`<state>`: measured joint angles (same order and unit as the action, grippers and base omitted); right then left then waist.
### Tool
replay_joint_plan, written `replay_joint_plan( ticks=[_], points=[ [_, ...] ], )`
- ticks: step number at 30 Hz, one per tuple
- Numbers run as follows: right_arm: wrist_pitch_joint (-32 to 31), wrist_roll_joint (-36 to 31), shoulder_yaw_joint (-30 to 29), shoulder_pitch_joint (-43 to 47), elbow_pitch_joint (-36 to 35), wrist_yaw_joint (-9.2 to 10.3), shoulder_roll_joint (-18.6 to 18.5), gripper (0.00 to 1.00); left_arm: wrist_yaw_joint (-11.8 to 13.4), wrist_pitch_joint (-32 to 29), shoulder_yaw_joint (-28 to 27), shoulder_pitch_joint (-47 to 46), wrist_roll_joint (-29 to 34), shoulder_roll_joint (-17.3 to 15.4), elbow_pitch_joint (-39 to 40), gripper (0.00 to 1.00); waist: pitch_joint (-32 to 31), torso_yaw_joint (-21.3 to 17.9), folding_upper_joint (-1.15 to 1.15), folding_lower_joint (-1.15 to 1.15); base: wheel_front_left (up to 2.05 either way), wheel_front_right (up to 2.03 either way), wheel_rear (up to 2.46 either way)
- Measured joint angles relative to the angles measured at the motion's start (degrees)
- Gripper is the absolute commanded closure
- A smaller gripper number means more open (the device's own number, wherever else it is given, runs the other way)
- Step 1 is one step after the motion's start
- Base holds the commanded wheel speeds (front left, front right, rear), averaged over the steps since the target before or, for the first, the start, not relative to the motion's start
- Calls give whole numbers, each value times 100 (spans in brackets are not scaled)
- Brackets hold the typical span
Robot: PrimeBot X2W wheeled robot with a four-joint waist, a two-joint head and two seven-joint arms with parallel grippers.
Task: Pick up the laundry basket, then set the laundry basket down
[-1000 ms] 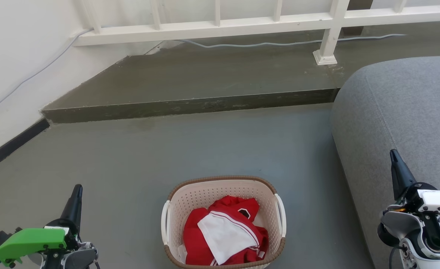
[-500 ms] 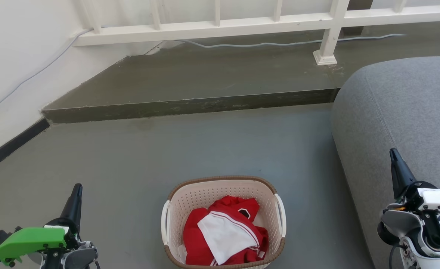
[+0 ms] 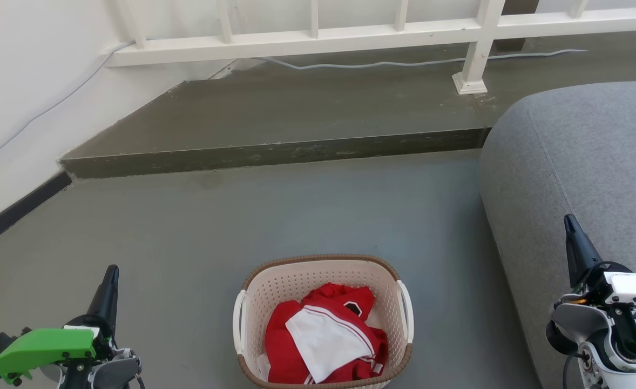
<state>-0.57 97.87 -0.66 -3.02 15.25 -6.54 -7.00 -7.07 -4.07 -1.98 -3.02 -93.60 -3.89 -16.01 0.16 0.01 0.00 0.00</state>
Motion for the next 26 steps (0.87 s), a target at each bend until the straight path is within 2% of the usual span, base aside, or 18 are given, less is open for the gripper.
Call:
replay_joint_plan(
  ticks=[26],
  points=[
    [-7, -1, -24, -5, 30, -1, 8, 100, 0, -42, -5, -11, 0, 12, -5, 100, -1, 0, 0, 0, 0, 0, 0]
  ],
)
